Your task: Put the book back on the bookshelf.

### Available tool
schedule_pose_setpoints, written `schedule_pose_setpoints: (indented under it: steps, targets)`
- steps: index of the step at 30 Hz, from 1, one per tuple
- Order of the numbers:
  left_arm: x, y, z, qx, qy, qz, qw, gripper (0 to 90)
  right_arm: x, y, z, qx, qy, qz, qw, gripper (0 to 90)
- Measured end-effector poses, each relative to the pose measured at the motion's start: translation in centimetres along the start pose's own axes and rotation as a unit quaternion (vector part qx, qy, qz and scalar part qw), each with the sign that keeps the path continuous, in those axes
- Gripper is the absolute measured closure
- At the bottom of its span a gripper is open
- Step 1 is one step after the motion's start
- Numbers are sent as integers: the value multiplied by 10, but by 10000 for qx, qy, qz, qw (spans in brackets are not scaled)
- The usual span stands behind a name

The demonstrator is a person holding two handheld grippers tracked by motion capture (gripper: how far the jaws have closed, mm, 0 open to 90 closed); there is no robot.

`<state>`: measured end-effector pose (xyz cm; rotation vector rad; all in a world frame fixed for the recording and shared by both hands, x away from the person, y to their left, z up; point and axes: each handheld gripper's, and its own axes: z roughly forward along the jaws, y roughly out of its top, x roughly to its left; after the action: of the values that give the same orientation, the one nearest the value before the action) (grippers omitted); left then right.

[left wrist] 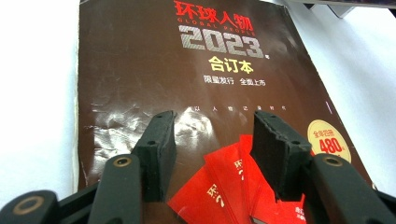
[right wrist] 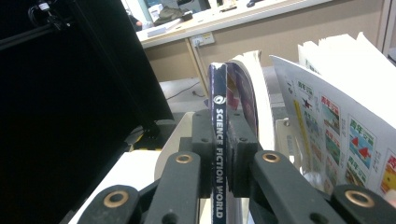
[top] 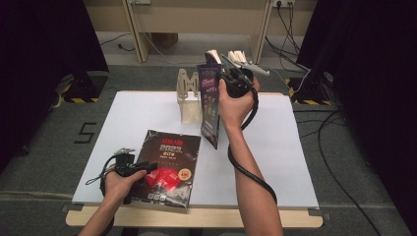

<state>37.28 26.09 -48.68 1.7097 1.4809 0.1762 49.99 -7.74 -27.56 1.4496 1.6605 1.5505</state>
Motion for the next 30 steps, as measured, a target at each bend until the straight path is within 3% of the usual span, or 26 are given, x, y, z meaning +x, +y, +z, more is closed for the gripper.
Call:
schedule_pose_setpoints:
  steps: [8,12,16,22,30]
  targets:
    - [0,0,0,5,-2,-2,10000,484,2,0,9,-159,-6,15,9999,844]
    - [1,-1,1,14,11,-8,10000,484,7,-2,12,-349,-145,-160,9992,843]
    - [1,-1,1,12,-4,-3,10000,484,13,-11,15,-342,-252,-437,9981,839]
    - [1,-1,1,10,-18,-1,10000,484,22,-21,-1,-475,-252,-693,9961,817]
    - [0,-1,1,24,-26,-1,10000,484,22,-39,-28,-392,-365,-820,9952,812]
